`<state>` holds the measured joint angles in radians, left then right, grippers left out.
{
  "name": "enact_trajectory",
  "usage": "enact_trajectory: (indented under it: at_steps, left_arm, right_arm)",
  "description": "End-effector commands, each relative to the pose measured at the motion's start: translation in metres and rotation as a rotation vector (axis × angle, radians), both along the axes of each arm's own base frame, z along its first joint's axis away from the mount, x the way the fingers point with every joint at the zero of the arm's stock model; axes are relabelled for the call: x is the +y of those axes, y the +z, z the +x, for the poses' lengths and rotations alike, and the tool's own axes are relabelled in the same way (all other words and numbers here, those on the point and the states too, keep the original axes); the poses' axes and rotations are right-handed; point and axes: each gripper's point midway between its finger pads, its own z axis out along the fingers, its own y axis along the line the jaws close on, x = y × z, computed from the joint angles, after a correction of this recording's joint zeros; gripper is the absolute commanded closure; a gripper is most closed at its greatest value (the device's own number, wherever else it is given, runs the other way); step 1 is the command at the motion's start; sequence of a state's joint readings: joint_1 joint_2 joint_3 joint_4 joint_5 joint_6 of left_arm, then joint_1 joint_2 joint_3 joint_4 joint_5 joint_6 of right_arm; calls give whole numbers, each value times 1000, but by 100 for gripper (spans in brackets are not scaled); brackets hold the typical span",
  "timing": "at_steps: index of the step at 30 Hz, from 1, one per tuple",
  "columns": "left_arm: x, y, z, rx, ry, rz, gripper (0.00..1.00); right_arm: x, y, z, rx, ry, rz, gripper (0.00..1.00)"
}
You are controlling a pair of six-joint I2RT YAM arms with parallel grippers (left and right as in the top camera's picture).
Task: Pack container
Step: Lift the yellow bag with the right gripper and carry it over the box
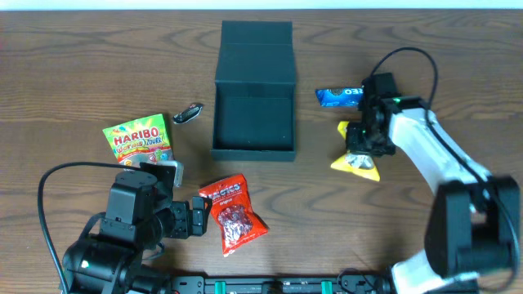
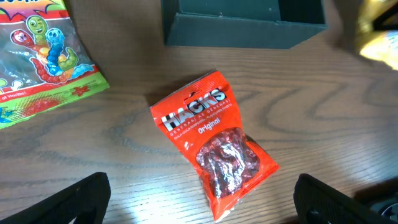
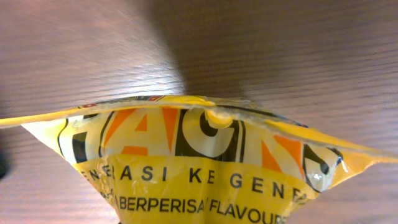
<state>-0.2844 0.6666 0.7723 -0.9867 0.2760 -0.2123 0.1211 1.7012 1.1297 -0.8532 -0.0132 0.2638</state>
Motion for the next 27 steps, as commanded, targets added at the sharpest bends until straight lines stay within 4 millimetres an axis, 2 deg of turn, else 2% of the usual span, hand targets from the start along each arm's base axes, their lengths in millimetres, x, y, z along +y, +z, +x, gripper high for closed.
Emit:
enact_trajectory:
  at_steps: [1, 4, 7, 12, 18, 21, 27]
  left_arm:
    - [2, 4, 2, -18, 0, 19, 5]
    - [2, 4, 2, -18, 0, 19, 5]
    - [2, 4, 2, -18, 0, 19, 5]
    - [3, 4, 1, -11, 0, 20, 5]
    - [3, 2, -2, 2, -1, 24, 5]
    - [4, 0, -4, 13, -1, 27, 5]
    - [4, -1, -6, 21, -1, 29, 5]
  right_arm:
    - [12, 52, 5, -139, -43, 81, 99]
    - [48, 104, -2, -244, -63, 257, 99]
    - [78, 144, -11, -324, -92, 343, 98]
    - [123, 169, -16, -336, -97, 408, 98]
    - [168, 169, 0, -306, -26, 391, 98]
    - [182, 155, 14, -246, 2, 350, 98]
    - [197, 120, 41, -159, 44, 279, 98]
